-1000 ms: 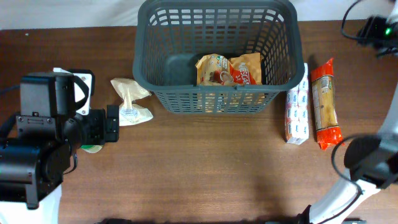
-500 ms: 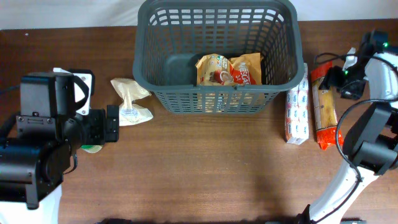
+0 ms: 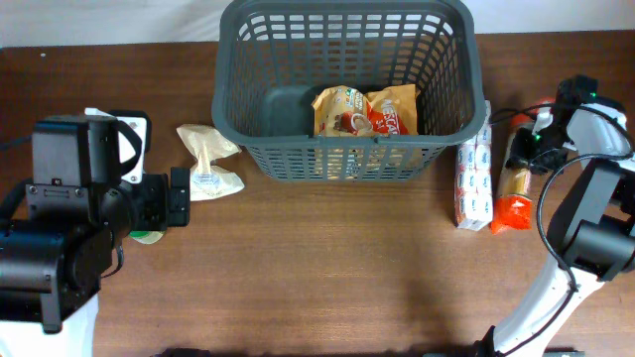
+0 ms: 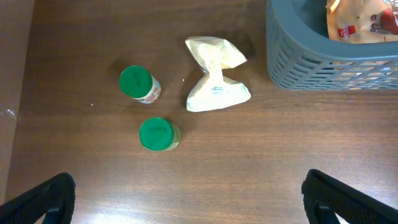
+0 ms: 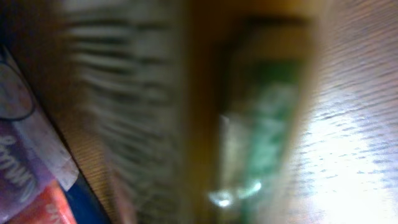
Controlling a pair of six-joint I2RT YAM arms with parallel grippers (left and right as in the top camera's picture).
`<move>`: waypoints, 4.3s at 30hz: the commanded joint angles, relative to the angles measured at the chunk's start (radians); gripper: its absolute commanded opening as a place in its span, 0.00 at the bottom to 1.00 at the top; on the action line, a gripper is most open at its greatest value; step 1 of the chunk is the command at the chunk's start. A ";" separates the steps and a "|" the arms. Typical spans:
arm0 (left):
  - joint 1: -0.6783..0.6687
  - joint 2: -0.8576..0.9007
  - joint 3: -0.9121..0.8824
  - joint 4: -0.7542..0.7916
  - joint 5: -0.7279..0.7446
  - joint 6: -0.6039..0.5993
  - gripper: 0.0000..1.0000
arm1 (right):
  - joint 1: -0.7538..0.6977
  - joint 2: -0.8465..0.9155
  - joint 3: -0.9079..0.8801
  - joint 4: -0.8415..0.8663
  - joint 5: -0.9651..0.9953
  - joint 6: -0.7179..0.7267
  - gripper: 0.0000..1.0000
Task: Pack container
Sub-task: 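Move the right gripper back and grasp the red biscuit stick pack, then carry the red biscuit pack over and release it into the basket, then grasp the white tissue pack with the right gripper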
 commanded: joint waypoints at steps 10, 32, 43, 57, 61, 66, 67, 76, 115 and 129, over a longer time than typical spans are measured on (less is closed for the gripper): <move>0.006 0.002 0.005 0.002 -0.011 -0.003 0.99 | 0.004 -0.114 0.284 -0.137 -0.053 0.005 0.04; 0.006 0.002 0.005 0.002 -0.011 -0.003 0.99 | 0.629 -0.317 0.762 -0.249 -0.229 -0.928 0.04; 0.006 0.003 0.005 0.002 -0.011 -0.003 0.99 | 0.673 -0.067 0.763 -0.091 -0.180 -1.045 0.04; 0.006 0.003 0.005 0.002 -0.011 -0.003 0.99 | 0.676 0.103 0.762 -0.030 -0.153 -1.011 0.04; 0.006 0.002 0.005 0.002 -0.011 -0.003 0.99 | 0.702 0.114 0.762 -0.025 -0.043 -1.003 0.04; 0.006 0.002 0.005 0.002 -0.011 -0.003 0.99 | 0.735 0.097 0.797 0.000 0.134 -0.789 0.87; 0.006 0.002 0.005 0.002 -0.011 -0.003 0.99 | 0.735 0.089 0.809 -0.001 0.134 -0.743 0.88; 0.006 0.002 0.005 0.002 -0.011 -0.003 0.99 | 0.729 -0.069 0.975 -0.135 0.136 -0.554 0.81; 0.006 0.002 0.005 0.002 -0.011 -0.003 0.99 | 0.151 0.051 0.228 -0.195 -0.285 -0.100 0.79; 0.006 0.002 0.005 0.002 -0.011 -0.003 0.99 | 0.145 0.039 0.051 -0.023 -0.286 -0.056 0.04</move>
